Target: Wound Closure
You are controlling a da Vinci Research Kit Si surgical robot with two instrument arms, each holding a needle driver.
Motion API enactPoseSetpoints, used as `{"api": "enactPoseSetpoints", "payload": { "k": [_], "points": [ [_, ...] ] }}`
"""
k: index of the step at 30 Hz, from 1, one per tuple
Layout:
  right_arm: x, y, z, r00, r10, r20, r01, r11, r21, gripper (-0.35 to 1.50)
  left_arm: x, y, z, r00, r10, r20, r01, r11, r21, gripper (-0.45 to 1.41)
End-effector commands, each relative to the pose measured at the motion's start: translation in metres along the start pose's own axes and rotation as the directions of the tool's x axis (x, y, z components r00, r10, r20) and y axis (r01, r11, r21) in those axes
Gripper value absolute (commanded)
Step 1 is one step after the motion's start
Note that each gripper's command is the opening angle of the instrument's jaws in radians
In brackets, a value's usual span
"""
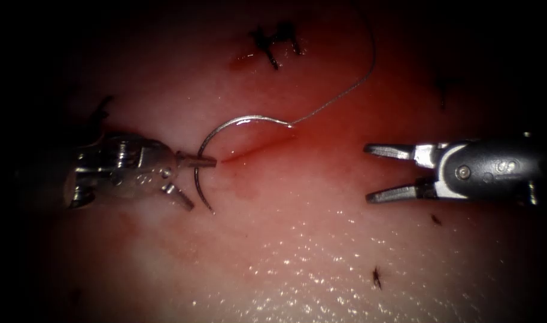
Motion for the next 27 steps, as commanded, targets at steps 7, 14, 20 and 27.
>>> {"api": "enactPoseSetpoints", "payload": {
  "k": [7, 14, 20, 27],
  "points": [
    [-0.0004, -0.0006, 0.0009, 1.0, 0.0, -0.002, 0.0, 1.0, 0.005, 0.47, -0.0006, 0.0002, 0.0027, 0.999, 0.024, 0.034, -0.024, 1.0, -0.013, 0.36],
    [-0.0004, -0.0007, 0.001, 1.0, 0.0, -0.002, 0.0, 1.0, 0.004, 0.46, -0.0011, 0.0003, 0.0034, 0.999, 0.033, 0.043, -0.032, 0.999, -0.022, -0.45],
    [-0.0004, -0.0007, 0.001, 1.0, 0.006, -0.001, -0.006, 1.0, 0.004, 0.44, -0.0002, 0.0004, 0.0023, 0.998, 0.051, 0.039, -0.05, 0.999, -0.019, -0.45],
    [-0.0004, -0.0008, 0.001, 0.998, 0.058, 0.003, -0.058, 0.998, 0.004, 0.41, 0.0015, 0.0004, 0.0006, 0.999, 0.043, -0.029, -0.041, 0.997, 0.07, -0.45]
  ]
}}
